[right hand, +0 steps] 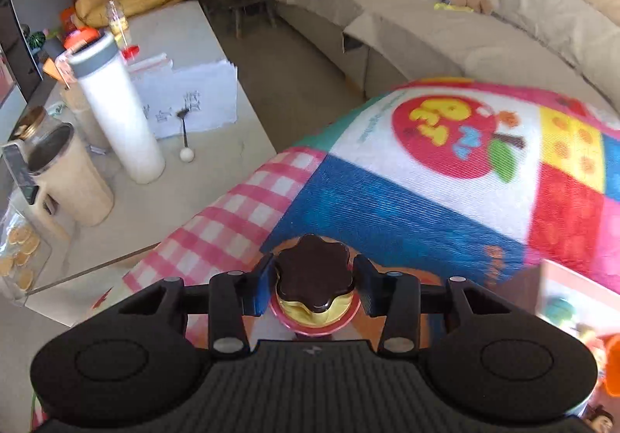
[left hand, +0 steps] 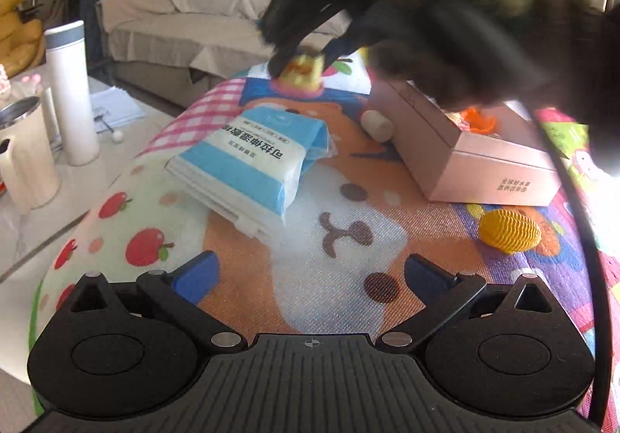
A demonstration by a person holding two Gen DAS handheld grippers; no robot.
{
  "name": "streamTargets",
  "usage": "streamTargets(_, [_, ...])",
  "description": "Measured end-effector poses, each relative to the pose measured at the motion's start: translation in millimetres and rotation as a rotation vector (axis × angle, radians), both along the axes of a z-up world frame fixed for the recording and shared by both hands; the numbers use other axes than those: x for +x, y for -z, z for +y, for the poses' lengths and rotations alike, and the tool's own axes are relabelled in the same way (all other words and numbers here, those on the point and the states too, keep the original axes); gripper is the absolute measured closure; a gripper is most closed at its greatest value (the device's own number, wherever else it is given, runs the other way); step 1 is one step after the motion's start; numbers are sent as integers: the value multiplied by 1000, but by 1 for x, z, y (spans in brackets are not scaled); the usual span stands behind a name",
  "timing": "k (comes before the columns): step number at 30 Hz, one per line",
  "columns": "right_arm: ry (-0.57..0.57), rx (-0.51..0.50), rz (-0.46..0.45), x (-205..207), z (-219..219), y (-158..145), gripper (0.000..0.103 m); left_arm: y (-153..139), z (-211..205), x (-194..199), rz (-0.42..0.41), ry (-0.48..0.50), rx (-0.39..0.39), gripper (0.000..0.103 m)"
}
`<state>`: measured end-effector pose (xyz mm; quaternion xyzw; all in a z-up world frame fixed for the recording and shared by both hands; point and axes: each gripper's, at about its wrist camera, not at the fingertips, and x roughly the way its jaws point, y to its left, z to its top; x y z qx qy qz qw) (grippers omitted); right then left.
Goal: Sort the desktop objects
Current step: 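Set the pudding toy down on the mat with the right gripper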
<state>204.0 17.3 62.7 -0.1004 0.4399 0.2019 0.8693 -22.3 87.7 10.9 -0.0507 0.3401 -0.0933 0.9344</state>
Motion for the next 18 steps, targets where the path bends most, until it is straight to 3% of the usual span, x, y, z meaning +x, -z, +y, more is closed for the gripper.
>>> streamTargets(5, [-81,55,-49,-68,-40,-49,60,0,-4,-1,0,4,20,0])
streamTargets(8, [-128,52,-35,-115,-62,-57,60,-1,-3,-3,0,2,22,0])
streamTargets(13, [-166,17,70,-174,-84,-29,60,-1,-14,-16,21,40,88,0])
streamTargets(18, [-169,10,114,-197,-95,9,60,1,-27,-39,28,99,188,0])
